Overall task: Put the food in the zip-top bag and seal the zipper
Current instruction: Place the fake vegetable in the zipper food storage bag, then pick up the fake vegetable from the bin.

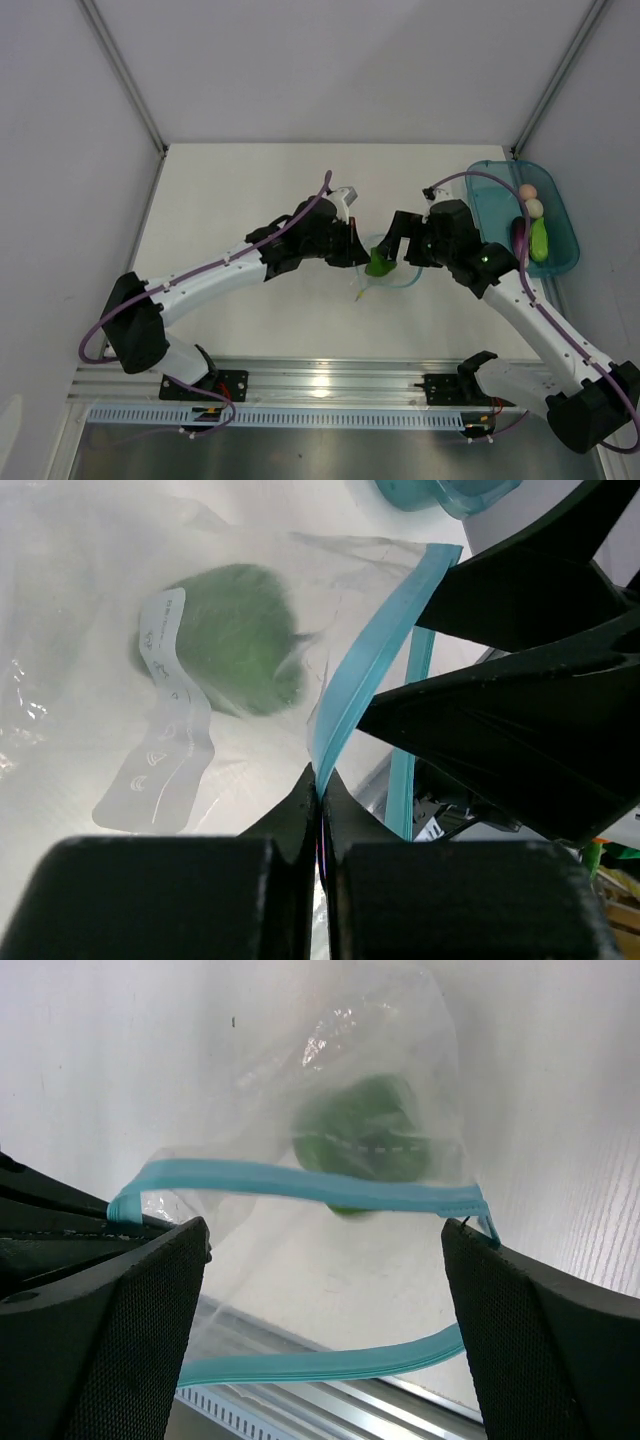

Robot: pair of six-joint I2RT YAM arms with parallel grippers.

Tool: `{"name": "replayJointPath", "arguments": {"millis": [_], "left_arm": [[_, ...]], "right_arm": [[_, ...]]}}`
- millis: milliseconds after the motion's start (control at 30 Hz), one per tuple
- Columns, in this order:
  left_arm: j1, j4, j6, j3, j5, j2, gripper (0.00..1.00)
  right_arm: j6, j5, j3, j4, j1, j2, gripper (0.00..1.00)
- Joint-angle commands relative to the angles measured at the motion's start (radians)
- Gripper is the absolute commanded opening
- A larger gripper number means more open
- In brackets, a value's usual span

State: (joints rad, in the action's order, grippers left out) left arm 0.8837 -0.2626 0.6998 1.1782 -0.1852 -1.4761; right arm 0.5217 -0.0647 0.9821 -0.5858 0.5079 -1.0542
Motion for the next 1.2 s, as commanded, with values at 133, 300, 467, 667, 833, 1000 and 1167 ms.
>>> {"name": "replayJointPath", "arguments": {"millis": [133,300,467,667,833,1000,1167], "left_arm": [[0.004,-0.009,0.066,0.057,0.016,0.02,0.01],[0.004,-0.042,0.05,0.107,0.027,-0.001,0.01],[0.004,-0.073,0.01,0.13,0.053,-0.018,0.01],[0.005,-0.05,-0.022,0.075,0.079,-0.001,0.01],[0.004,-0.003,-0.043,0.031,0.076,0.004,0.01],[0.004,0.054,-0.063,-0.011,0.058,0.005,0.01],[0.004,0.085,-0.079,-0.068,0.047,0.029,0.01]], "right_arm": [[-0.043,0.043,0.092,-0.025,0.006,0.04,0.99],[-0.075,0.109,0.217,-0.113,-0.005,0.046,0.99],[-0.114,0.1,0.296,-0.167,-0.152,0.017,0.99],[-0.135,0.097,0.332,-0.169,-0.442,-0.007,0.99],[-0.158,0.222,0.362,-0.166,-0.574,-0.133,1.0],[-0.135,0.285,0.349,-0.102,-0.69,-0.274,0.99],[-0.104,0.339,0.395,-0.1,-0.775,-0.461,0.98]]}}
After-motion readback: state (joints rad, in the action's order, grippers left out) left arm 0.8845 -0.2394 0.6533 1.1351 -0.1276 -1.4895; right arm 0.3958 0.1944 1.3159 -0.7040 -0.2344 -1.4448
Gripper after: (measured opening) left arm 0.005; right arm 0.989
